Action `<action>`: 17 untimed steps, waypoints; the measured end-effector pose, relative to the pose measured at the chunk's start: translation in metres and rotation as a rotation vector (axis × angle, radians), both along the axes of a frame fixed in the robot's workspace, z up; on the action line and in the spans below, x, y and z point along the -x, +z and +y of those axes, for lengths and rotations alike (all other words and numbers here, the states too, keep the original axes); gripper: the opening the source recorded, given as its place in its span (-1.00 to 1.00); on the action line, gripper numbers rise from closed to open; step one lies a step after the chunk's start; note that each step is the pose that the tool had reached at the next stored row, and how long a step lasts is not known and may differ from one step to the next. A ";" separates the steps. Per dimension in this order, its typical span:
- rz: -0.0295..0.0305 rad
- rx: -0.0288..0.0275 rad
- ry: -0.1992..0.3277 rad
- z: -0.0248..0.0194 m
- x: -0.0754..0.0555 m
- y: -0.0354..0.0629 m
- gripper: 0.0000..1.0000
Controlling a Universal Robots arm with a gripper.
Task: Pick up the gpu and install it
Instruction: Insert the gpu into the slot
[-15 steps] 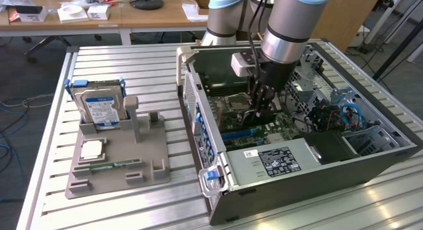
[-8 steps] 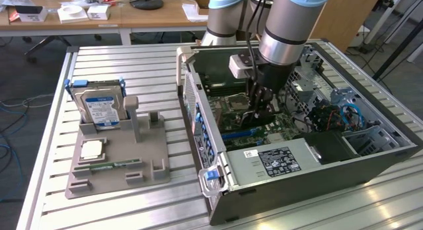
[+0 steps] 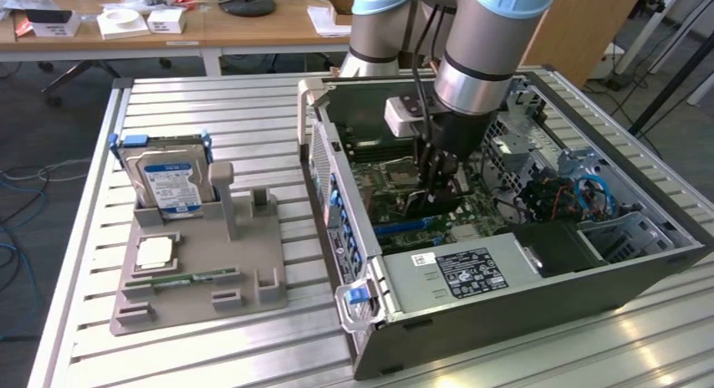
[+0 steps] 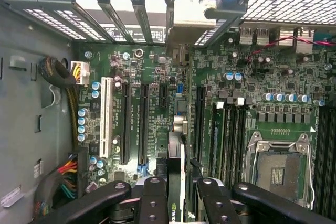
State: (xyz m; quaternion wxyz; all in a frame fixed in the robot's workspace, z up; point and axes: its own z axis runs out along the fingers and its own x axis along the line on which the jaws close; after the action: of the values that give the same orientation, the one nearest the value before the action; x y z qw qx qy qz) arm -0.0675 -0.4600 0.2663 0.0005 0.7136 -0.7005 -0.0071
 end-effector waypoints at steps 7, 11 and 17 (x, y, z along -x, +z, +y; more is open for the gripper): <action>-0.0038 0.0001 0.000 0.0000 0.004 -0.0006 -0.47; -0.0061 0.0001 0.000 0.0005 0.005 -0.0015 -0.47; -0.0084 0.0001 0.000 0.0019 0.008 -0.0022 -0.47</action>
State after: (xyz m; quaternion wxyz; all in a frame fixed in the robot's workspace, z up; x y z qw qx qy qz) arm -0.0750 -0.4580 0.2641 -0.0024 0.7137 -0.7005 -0.0041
